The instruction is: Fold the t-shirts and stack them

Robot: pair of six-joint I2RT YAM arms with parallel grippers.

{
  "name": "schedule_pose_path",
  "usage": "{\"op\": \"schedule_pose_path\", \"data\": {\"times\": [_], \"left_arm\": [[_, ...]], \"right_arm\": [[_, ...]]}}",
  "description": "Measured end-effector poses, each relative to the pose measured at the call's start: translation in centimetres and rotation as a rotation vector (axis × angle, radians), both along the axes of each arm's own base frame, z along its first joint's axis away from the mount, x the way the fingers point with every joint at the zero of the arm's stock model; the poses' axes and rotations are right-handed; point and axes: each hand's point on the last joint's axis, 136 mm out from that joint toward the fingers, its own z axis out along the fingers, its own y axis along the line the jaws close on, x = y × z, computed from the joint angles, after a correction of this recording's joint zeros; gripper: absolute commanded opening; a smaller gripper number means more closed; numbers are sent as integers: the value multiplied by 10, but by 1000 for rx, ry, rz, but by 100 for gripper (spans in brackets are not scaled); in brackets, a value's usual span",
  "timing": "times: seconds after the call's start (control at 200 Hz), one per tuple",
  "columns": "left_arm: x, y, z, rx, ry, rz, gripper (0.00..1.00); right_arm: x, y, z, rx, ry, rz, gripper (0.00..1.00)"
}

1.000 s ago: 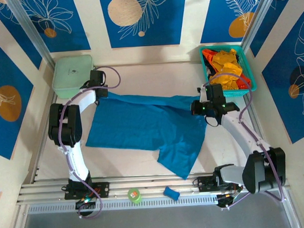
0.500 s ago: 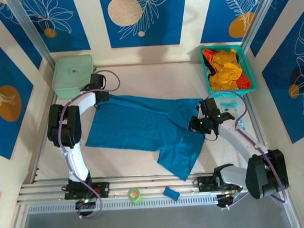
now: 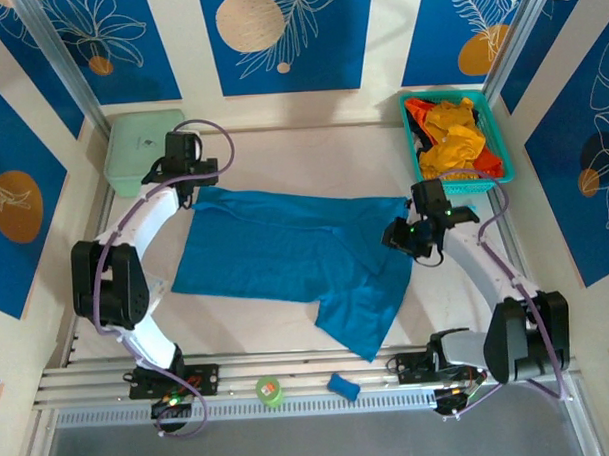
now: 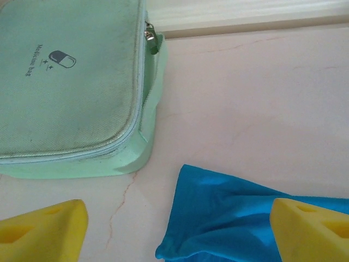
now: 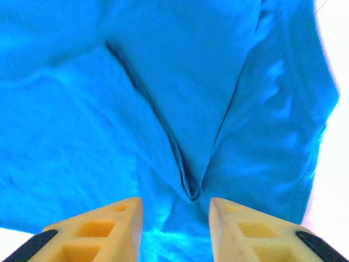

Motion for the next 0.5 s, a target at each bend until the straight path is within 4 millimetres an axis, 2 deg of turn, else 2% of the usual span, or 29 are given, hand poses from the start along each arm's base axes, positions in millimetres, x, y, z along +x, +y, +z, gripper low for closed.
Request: {"op": "schedule_pose_path", "data": {"times": [0.085, 0.2, 0.28, 0.39, 0.5], "left_arm": [[2, -2, -10, -6, 41, 2, 47], [15, -8, -34, -4, 113, -17, 24], [23, -13, -59, -3, 173, -15, 19], [26, -19, -97, 1, 266, -12, 18], [29, -21, -122, 12, 330, -1, 18]], "right_arm": [[22, -8, 1, 5, 2, -28, 30], [49, -11, -6, 12, 29, -40, 23], [67, -11, -14, 12, 52, -41, 18], [93, -13, -27, 9, 75, -52, 15], [119, -19, -40, 0, 95, -75, 12]]}}
